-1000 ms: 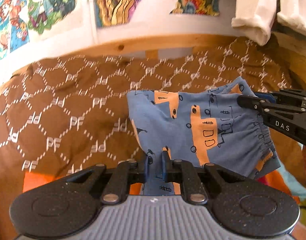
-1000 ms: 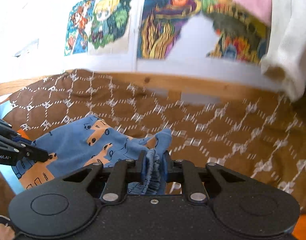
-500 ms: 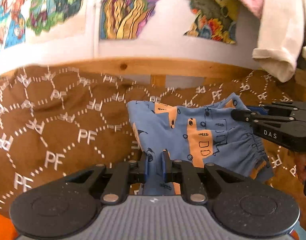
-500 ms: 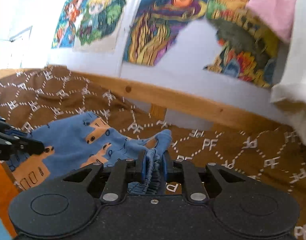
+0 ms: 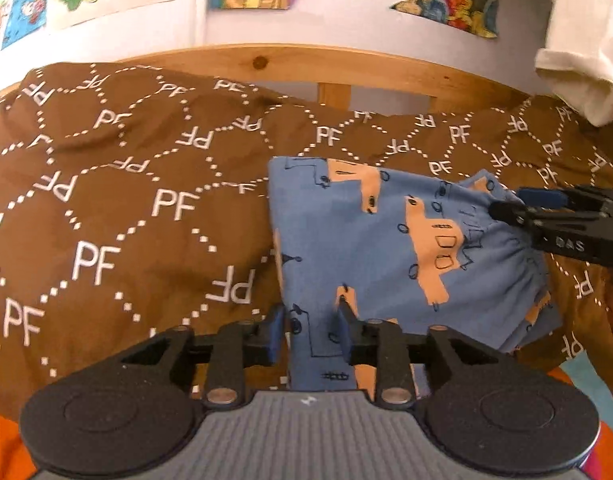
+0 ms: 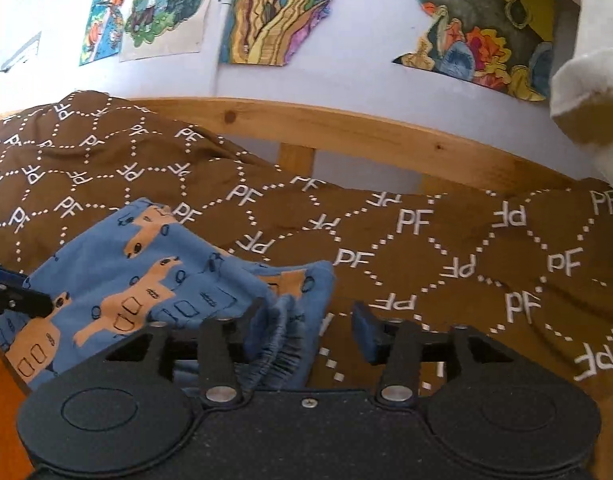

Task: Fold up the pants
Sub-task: 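Open both grippers and release the folded pants onto the duvet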

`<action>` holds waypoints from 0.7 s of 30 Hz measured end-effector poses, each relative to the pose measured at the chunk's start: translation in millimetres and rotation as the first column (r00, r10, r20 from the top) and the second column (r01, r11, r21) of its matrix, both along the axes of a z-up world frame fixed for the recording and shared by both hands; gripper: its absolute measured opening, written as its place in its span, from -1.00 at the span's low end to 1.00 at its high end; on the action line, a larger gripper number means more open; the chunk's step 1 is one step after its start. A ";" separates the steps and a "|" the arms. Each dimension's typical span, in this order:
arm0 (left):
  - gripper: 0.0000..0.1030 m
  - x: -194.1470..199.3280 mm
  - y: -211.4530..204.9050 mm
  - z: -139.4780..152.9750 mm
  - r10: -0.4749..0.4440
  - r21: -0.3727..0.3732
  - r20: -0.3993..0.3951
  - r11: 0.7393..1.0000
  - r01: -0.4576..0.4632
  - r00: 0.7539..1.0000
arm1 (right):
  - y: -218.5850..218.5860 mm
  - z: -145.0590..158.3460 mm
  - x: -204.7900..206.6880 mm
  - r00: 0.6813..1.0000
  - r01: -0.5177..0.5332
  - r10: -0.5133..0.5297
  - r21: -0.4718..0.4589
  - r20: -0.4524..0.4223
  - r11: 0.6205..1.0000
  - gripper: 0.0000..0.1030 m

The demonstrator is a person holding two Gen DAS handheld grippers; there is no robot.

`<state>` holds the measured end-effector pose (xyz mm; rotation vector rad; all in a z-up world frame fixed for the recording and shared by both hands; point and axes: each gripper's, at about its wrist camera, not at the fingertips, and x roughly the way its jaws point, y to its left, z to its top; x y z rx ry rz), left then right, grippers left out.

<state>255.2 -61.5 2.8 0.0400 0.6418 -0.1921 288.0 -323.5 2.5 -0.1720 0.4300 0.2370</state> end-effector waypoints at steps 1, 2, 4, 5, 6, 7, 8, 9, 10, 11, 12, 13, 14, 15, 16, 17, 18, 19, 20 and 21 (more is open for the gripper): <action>-0.18 -0.6 1.0 1.4 0.011 -0.001 -0.001 1.000 -0.011 1.000 | -2.6 0.3 -1.1 1.000 0.009 -0.009 0.004 -0.003 1.000 0.20; -0.12 -1.4 1.8 3.1 0.019 -0.001 -0.003 1.000 -0.019 1.000 | -5.3 0.6 -2.2 1.000 0.018 -0.018 0.011 -0.006 1.000 0.25; 0.22 -4.6 3.5 7.1 0.030 -0.007 -0.003 1.000 -0.030 1.000 | -10.7 2.5 -5.1 0.999 0.037 -0.037 0.028 -0.011 0.999 0.52; 0.30 -7.4 3.9 9.5 0.036 -0.010 0.001 0.999 -0.036 0.999 | -13.0 3.6 -7.8 0.999 0.046 -0.045 0.036 -0.010 0.998 0.58; 0.46 -9.5 3.4 12.2 0.040 -0.014 0.006 0.999 -0.040 0.999 | -15.0 5.0 -11.6 0.998 0.056 -0.056 0.044 -0.006 0.997 0.68; 0.63 -12.2 2.6 15.1 0.043 -0.017 0.011 0.999 -0.042 0.999 | -16.6 6.2 -15.3 0.998 0.065 -0.065 0.050 -0.003 0.997 0.80; 0.72 -14.8 1.6 18.0 0.049 -0.015 0.018 0.999 -0.049 0.999 | -18.0 7.5 -20.8 0.997 0.080 -0.080 0.058 0.003 0.995 0.87; 0.86 -18.4 0.3 21.1 0.058 -0.012 0.028 0.998 -0.058 0.998 | -18.5 8.8 -26.5 0.995 0.096 -0.097 0.063 0.011 0.993 0.99; 0.97 -22.4 -1.2 24.4 0.065 -0.009 0.042 0.998 -0.065 0.997 | -19.0 10.1 -31.9 0.994 0.110 -0.111 0.069 0.020 0.992 0.98; 0.99 -26.3 -2.6 27.4 0.067 -0.006 0.053 0.998 -0.067 0.996 | -19.2 11.8 -38.7 0.992 0.122 -0.124 0.074 0.027 0.990 0.98; 0.99 -30.3 -4.5 30.7 0.066 -0.006 0.060 0.998 -0.066 0.996 | -19.0 13.7 -46.1 0.990 0.132 -0.135 0.081 0.032 0.988 0.98; 0.99 -33.5 -6.1 33.0 0.065 -0.007 0.062 0.998 -0.065 0.996 | -18.9 15.7 -54.0 0.988 0.144 -0.148 0.093 0.036 0.985 0.98; 0.99 -38.2 -7.9 35.6 0.066 -0.010 0.063 0.998 -0.065 0.996 | -18.6 18.0 -62.0 0.986 0.158 -0.163 0.107 0.040 0.982 0.98; 0.99 -41.9 -10.1 37.6 0.066 -0.014 0.062 0.998 -0.065 0.996 | -18.6 20.4 -69.3 0.984 0.168 -0.175 0.121 0.045 0.978 0.99; 0.99 -45.9 -12.0 39.4 0.064 -0.018 0.061 0.998 -0.063 0.996 | -18.5 22.9 -77.3 0.981 0.176 -0.185 0.138 0.051 0.975 0.99; 0.99 -51.3 -14.1 41.4 0.060 -0.024 0.058 0.998 -0.059 0.997 | -17.8 25.5 -87.0 0.979 0.186 -0.197 0.157 0.058 0.970 0.99; 0.99 -56.7 -15.4 43.4 0.059 -0.029 0.056 0.998 -0.057 0.997 | -17.3 27.7 -94.8 0.977 0.191 -0.204 0.170 0.064 0.967 0.99; 0.99 -61.6 -16.6 44.7 0.059 -0.033 0.057 0.998 -0.057 0.997 | -15.8 30.6 -104.5 0.975 0.196 -0.211 0.182 0.069 0.964 0.99; 0.99 -68.2 -17.2 46.3 0.062 -0.037 0.058 0.998 -0.060 0.996 | -14.3 32.8 -111.2 0.974 0.197 -0.214 0.187 0.072 0.962 0.99; 0.99 -74.8 -18.3 47.7 0.067 -0.043 0.063 0.997 -0.065 0.996 | -12.4 35.7 -119.0 0.974 0.196 -0.214 0.189 0.075 0.962 0.99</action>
